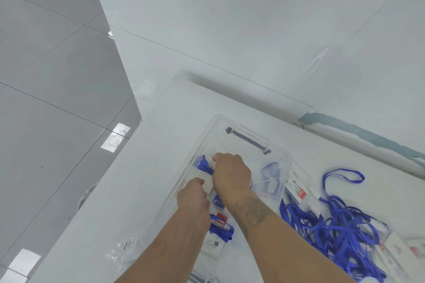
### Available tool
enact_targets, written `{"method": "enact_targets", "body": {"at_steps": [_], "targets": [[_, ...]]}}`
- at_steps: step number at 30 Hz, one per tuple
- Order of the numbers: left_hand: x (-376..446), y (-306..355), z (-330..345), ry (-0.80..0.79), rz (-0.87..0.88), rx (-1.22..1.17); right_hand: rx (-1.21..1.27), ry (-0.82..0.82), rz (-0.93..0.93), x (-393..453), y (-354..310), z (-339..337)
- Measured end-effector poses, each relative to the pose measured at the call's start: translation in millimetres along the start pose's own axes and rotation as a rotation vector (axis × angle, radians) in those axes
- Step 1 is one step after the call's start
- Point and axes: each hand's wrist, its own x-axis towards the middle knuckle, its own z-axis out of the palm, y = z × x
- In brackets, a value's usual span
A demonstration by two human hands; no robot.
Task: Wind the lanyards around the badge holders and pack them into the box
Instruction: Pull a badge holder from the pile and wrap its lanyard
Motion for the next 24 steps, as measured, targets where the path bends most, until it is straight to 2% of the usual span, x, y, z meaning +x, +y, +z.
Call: {"method": "enact_targets", "body": {"at_steps": [7, 13, 20, 24], "targets": [[-11.3, 2.9, 0.8, 0.002, 0.022, 0.081, 0.199, -0.070, 0.005, -10.3, 15.4, -26.8], [-34.0, 3.2, 8.5, -0.027, 0.150, 0.202, 0.465, 0.120, -0.045, -48.2, 43.3, -68.5], [-73.8, -9.5, 30.3, -0.153, 0.459, 0.359, 0.677, 0.265, -0.036, -102.8, 103.7, -93.0], [-99.6, -34.4, 34.5, -0.230, 0.710, 0.446, 0.747, 0.294, 0.002, -128.4, 137.4, -90.1]]}}
